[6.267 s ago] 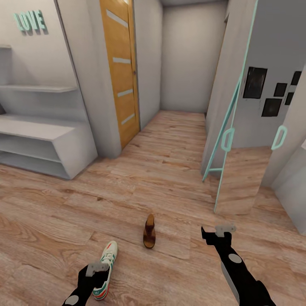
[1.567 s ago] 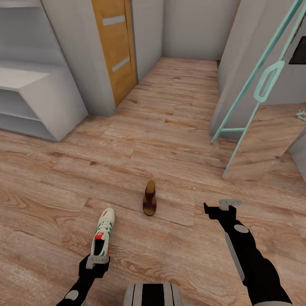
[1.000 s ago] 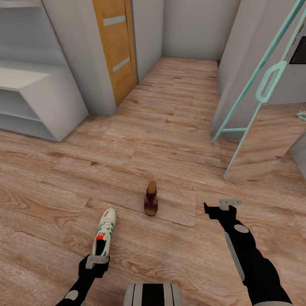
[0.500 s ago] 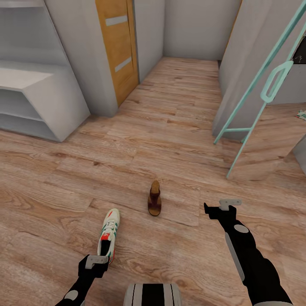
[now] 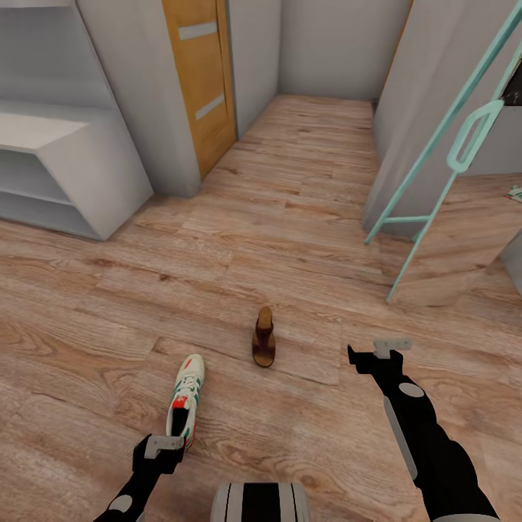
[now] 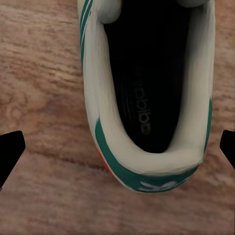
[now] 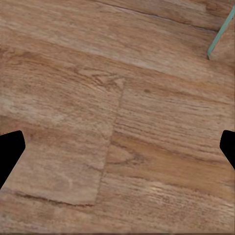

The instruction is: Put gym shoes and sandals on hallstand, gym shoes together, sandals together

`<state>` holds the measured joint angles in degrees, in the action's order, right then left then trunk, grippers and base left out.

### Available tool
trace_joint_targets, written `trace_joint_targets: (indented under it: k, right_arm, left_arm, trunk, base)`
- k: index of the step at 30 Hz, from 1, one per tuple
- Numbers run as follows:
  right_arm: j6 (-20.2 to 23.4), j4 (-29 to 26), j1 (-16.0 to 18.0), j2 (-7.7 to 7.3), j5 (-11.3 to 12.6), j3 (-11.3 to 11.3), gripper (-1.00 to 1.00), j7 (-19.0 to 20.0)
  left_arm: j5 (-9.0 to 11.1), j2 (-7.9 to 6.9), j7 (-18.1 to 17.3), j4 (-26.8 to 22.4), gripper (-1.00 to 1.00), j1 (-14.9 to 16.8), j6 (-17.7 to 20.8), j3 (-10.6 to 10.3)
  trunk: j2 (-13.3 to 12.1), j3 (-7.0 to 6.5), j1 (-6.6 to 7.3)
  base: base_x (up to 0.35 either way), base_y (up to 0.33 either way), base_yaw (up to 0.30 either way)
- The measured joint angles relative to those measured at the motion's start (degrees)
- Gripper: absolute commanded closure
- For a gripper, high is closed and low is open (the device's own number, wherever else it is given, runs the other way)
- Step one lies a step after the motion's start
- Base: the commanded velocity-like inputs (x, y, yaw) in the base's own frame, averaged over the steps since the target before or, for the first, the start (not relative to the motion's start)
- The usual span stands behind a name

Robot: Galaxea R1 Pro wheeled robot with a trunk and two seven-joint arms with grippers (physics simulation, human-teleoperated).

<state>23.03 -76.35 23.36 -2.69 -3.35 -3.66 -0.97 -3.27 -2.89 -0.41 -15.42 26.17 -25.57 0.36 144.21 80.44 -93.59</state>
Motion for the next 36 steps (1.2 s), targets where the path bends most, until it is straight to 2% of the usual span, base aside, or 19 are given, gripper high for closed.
trace_joint_targets:
  k: [5, 10, 15, 36]
  right_arm:
    - [0.06, -0.03, 0.0, 0.05, 0.02, 0.0, -1.0, 0.0]
    - [0.08, -0.02, 0.0, 0.06, 0.04, 0.01, -1.0, 0.0]
    - [0.09, -0.03, 0.0, 0.07, 0.03, 0.01, -1.0, 0.0]
    - [0.09, 0.05, 0.0, 0.07, 0.03, 0.01, -1.0, 0.0]
  left_arm:
    - [0.0, 0.0, 0.0, 0.0, -1.0, 0.0, -0.64, 0.03]
    - [-0.06, 0.05, 0.04, 0.12, -1.0, -0.02, -3.85, -0.02]
    - [-0.08, 0.13, 0.05, 0.25, -1.0, -0.06, -5.34, 0.0]
    - [-0.09, 0.24, 0.05, 0.35, -1.0, -0.08, -6.05, -0.09]
  trunk:
    - [0.07, 1.11, -0.13]
    - [0.13, 2.22, -0.26]
    - [0.2, 3.46, -0.39]
    - [0.48, 9.84, -0.93]
  base:
    - [0.0, 0.0, 0.0]
    - [0.0, 0.0, 0.0]
    - [0.0, 0.0, 0.0]
    - [0.0, 0.0, 0.0]
